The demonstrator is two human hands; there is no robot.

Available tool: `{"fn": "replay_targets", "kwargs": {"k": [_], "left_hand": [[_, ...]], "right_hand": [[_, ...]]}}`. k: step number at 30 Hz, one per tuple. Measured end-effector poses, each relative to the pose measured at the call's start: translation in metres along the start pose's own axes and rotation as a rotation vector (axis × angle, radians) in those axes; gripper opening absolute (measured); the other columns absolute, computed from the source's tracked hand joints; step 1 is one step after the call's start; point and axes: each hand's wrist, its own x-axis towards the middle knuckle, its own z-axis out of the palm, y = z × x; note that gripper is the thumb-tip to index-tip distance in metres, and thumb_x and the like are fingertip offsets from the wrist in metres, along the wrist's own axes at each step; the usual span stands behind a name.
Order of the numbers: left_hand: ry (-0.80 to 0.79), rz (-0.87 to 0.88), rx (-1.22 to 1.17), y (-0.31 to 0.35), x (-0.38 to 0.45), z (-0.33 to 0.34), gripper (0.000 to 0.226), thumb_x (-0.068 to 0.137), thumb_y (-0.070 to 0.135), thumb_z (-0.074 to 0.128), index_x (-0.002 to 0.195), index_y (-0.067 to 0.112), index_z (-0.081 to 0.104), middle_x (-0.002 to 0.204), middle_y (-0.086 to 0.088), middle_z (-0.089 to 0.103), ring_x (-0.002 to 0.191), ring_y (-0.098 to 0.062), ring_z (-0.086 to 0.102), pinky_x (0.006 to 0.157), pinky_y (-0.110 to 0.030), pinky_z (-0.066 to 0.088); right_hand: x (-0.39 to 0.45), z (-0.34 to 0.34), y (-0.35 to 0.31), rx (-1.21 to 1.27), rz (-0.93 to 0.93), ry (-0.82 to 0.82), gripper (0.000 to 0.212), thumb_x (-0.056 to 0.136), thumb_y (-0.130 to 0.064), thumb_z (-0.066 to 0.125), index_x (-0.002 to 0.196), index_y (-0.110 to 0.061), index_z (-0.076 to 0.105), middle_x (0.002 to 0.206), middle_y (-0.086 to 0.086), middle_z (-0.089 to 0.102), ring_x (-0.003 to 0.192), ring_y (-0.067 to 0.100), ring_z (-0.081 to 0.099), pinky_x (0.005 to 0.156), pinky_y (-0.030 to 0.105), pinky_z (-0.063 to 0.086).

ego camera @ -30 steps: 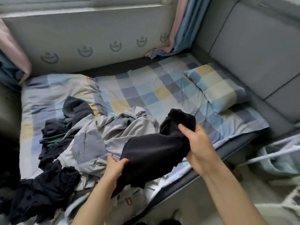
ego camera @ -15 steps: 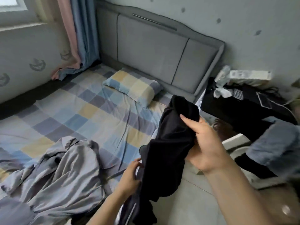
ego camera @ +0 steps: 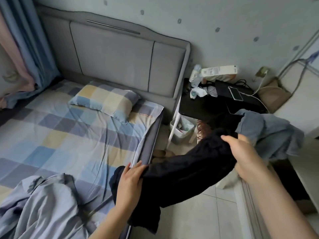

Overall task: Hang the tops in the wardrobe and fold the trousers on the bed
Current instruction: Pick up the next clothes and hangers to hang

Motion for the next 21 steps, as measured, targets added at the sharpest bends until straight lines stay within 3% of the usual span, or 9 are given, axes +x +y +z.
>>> {"fn": "replay_targets", "kwargs": {"k": [3,6,8,10,11,13,15,18,21], "left_hand": [[0.072,0.316,-0.042,0.039,0.019,-0.007,0.04,0.086,-0.005,0.043,0.113,0.004,0.07,0.12,-0.001,0.068,0.131,-0.025,0.051,0.117,-0.04,0.027],[0.083,0.474,-0.08,0.073,0.039,-0.011,0.04,0.103,0.009,0.032,0.116,0.004,0.07,0.125,-0.001,0.066,0.134,-0.025,0.048,0.117,-0.044,0.029],[0.108,0.538,-0.046,0.09,0.053,-0.009,0.04,0.105,0.014,0.034,0.114,0.005,0.071,0.124,-0.001,0.067,0.13,-0.023,0.051,0.115,-0.046,0.032],[0.138,0.556,-0.033,0.104,0.065,0.001,0.038,0.106,0.016,0.037,0.112,0.005,0.072,0.121,0.0,0.068,0.124,-0.023,0.057,0.113,-0.047,0.035],[0.151,0.554,-0.032,0.109,0.071,0.006,0.039,0.106,0.018,0.036,0.111,0.005,0.072,0.12,0.0,0.069,0.121,-0.023,0.059,0.112,-0.047,0.036],[0.168,0.534,-0.018,0.12,0.084,0.017,0.041,0.107,0.021,0.035,0.111,0.005,0.073,0.119,0.001,0.069,0.116,-0.023,0.061,0.111,-0.047,0.037],[0.164,0.508,-0.011,0.128,0.095,0.03,0.043,0.107,0.023,0.033,0.112,0.005,0.072,0.118,0.001,0.07,0.114,-0.024,0.062,0.111,-0.047,0.037],[0.143,0.485,-0.024,0.142,0.108,0.051,0.045,0.107,0.024,0.031,0.112,0.007,0.072,0.118,0.002,0.07,0.116,-0.022,0.061,0.112,-0.046,0.036],[0.104,0.465,-0.066,0.156,0.121,0.071,0.036,0.103,0.015,0.037,0.116,0.008,0.07,0.121,0.006,0.067,0.12,-0.018,0.056,0.115,-0.04,0.031]], "right_hand": [[0.026,0.001,0.019,-0.446,0.025,-0.095,0.022,0.09,-0.028,0.058,0.092,-0.007,0.063,0.096,0.021,0.066,0.087,0.032,0.064,0.087,0.043,0.05],[0.038,0.005,0.025,-0.877,-0.057,-0.323,0.039,0.093,-0.036,0.052,0.064,-0.012,0.043,0.062,0.004,0.046,0.058,0.018,0.049,0.055,0.03,0.035],[0.039,0.007,0.023,-1.02,-0.143,-0.391,0.043,0.095,-0.038,0.049,0.059,-0.016,0.04,0.057,0.0,0.041,0.056,0.018,0.046,0.051,0.029,0.03],[0.037,0.006,0.02,-0.949,-0.263,-0.472,0.028,0.095,-0.033,0.05,0.072,-0.02,0.059,0.071,-0.002,0.059,0.074,0.016,0.059,0.062,0.028,0.042],[0.036,0.006,0.017,-0.805,-0.28,-0.566,0.017,0.095,-0.029,0.052,0.091,-0.022,0.067,0.088,-0.004,0.067,0.088,0.012,0.063,0.074,0.026,0.049],[0.034,0.005,0.012,-0.441,-0.189,-0.83,0.028,0.092,-0.02,0.054,0.118,-0.025,0.063,0.111,-0.008,0.069,0.106,0.003,0.062,0.092,0.023,0.049],[0.04,0.001,0.014,-0.268,-0.099,-0.954,0.037,0.088,-0.016,0.059,0.124,-0.028,0.057,0.115,-0.008,0.068,0.108,0.0,0.061,0.095,0.023,0.049],[0.062,-0.006,0.027,-0.237,-0.207,-0.758,0.029,0.087,-0.011,0.064,0.114,-0.022,0.062,0.103,-0.006,0.071,0.098,0.0,0.065,0.092,0.027,0.052],[0.088,-0.022,0.038,-0.163,-0.301,-0.574,0.018,0.091,-0.005,0.059,0.101,-0.017,0.068,0.091,-0.001,0.073,0.09,0.011,0.068,0.082,0.028,0.055]]}}
